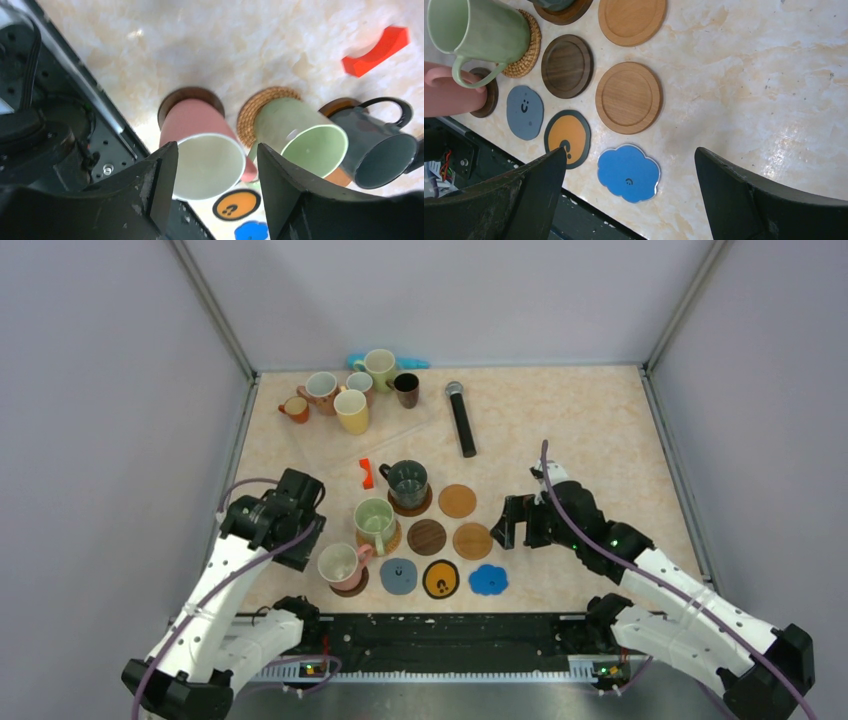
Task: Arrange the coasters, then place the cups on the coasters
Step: Place the cup on the coaster, then pick up the cup from the tray.
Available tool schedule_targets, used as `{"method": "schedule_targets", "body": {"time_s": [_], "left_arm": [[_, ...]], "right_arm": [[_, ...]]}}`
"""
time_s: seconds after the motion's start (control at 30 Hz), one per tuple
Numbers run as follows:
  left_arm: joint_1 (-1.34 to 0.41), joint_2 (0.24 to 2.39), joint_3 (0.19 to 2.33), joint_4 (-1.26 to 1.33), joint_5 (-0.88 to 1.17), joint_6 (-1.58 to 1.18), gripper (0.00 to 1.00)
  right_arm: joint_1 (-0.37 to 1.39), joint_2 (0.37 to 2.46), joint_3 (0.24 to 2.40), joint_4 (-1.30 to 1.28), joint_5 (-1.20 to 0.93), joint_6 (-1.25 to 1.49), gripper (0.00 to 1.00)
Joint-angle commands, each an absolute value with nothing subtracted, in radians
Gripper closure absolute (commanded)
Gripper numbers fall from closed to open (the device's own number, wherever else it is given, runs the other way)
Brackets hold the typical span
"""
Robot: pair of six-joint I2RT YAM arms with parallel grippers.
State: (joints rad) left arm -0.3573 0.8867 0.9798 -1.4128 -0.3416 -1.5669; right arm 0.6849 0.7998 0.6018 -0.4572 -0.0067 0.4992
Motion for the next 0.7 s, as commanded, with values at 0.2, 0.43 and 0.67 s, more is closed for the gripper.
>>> {"method": "schedule_targets", "body": {"time_s": [0.2,0.43,0.67], "left_arm": [[-0.36,0.933,1.075,-0.866,-0.673,-1.033,0.42],[-0.33,0.995,0.982,-0.289,-0.589,-0.569,0.38],[-0.114,1.327,1.154,-0.26,-0.259,-0.684,0.41]], "right_arm": [[0.684,0.806,0.637,-0.432,-0.021,0.497,0.02],[0.684,0.822,0.655,-0.427,-0.025,0.507,0.02],[0.684,0.83,0.662,-0.421,-0.045,0.52,0.02]]}}
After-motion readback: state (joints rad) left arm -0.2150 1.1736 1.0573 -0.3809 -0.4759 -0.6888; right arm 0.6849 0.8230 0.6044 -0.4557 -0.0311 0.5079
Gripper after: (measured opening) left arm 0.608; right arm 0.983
